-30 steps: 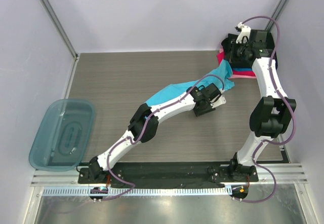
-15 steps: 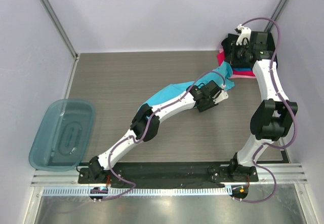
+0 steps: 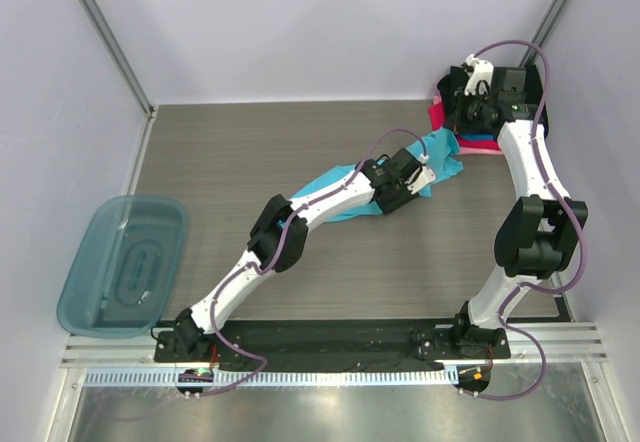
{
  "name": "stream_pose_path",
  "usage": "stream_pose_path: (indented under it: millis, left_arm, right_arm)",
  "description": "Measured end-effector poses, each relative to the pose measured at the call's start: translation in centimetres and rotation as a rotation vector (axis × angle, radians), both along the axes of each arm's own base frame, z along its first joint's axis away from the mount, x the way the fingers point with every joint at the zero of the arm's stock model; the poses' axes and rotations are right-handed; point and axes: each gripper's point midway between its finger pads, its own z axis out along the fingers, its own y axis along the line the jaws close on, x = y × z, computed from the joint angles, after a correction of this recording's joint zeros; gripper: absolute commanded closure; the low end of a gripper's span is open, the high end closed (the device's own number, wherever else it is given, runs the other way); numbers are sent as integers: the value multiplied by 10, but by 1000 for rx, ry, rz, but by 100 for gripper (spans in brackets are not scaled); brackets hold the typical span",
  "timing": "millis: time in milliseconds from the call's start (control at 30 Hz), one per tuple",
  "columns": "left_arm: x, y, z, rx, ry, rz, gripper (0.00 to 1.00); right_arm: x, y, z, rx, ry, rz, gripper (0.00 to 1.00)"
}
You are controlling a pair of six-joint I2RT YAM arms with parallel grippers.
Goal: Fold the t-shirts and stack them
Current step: Flatten the tshirt out
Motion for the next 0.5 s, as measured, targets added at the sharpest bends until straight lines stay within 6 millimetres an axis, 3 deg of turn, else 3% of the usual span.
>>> stream_pose_path:
  millis: [267, 500]
  left_arm:
    - [-9, 5, -2, 1, 33, 4, 59]
    - [-13, 4, -3, -3, 43, -1, 67]
  right_arm:
    - [-2, 0, -5, -2, 14, 1, 99]
    - [-3, 0, -6, -1, 18, 1, 99]
